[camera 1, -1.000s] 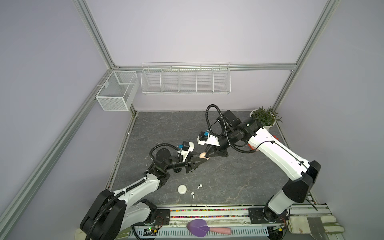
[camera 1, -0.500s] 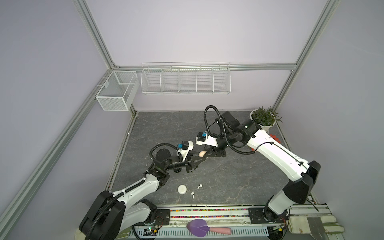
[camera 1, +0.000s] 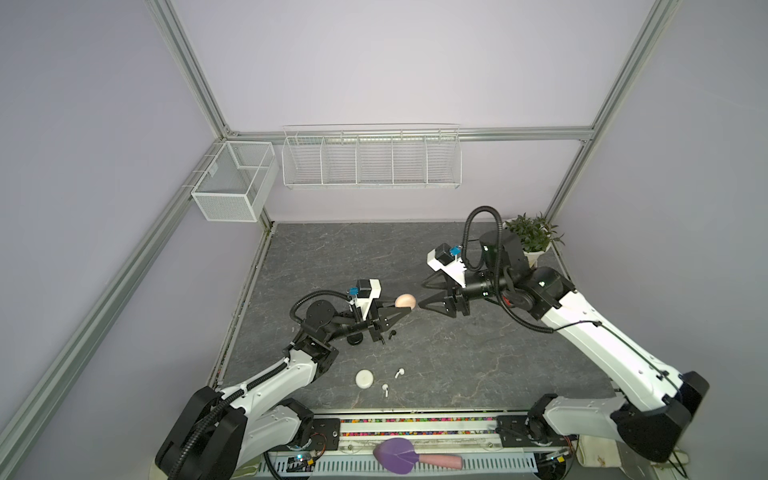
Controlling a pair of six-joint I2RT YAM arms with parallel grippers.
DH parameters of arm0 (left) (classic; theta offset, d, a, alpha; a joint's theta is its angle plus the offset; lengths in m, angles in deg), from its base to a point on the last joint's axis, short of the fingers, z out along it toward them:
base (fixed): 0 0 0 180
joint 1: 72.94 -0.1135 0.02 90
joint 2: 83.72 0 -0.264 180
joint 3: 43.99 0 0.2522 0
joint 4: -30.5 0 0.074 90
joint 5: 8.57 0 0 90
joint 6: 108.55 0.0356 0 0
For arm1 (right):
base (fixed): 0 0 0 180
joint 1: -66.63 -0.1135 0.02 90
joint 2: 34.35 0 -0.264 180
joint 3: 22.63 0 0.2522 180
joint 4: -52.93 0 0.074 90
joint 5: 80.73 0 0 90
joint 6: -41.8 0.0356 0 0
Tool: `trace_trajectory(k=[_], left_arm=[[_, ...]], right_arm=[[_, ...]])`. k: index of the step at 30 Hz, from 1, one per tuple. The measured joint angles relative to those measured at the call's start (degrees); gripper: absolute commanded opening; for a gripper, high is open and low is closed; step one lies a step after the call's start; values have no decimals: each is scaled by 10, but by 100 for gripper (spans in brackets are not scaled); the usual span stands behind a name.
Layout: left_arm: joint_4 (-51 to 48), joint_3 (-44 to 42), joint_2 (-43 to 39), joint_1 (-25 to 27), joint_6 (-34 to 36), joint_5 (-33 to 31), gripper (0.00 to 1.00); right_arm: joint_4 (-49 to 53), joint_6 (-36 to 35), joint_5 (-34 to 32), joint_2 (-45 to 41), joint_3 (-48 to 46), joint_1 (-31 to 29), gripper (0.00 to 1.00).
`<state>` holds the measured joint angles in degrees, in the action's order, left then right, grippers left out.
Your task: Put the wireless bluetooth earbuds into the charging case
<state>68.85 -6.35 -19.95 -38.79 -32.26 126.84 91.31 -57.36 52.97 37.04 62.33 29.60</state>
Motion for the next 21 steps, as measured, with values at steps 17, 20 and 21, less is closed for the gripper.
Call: trace_trajectory(k=[17, 20, 21], left_arm=[[97, 0, 50, 0, -58, -2, 0], [107, 0, 50, 0, -62, -1, 0], [108, 0, 50, 0, -62, 0, 0]], right_arm=[[-343, 254, 65, 19, -139, 6, 44], [-353, 255, 70, 20, -141, 6, 39], [-355, 255, 71, 21, -141, 6, 39]])
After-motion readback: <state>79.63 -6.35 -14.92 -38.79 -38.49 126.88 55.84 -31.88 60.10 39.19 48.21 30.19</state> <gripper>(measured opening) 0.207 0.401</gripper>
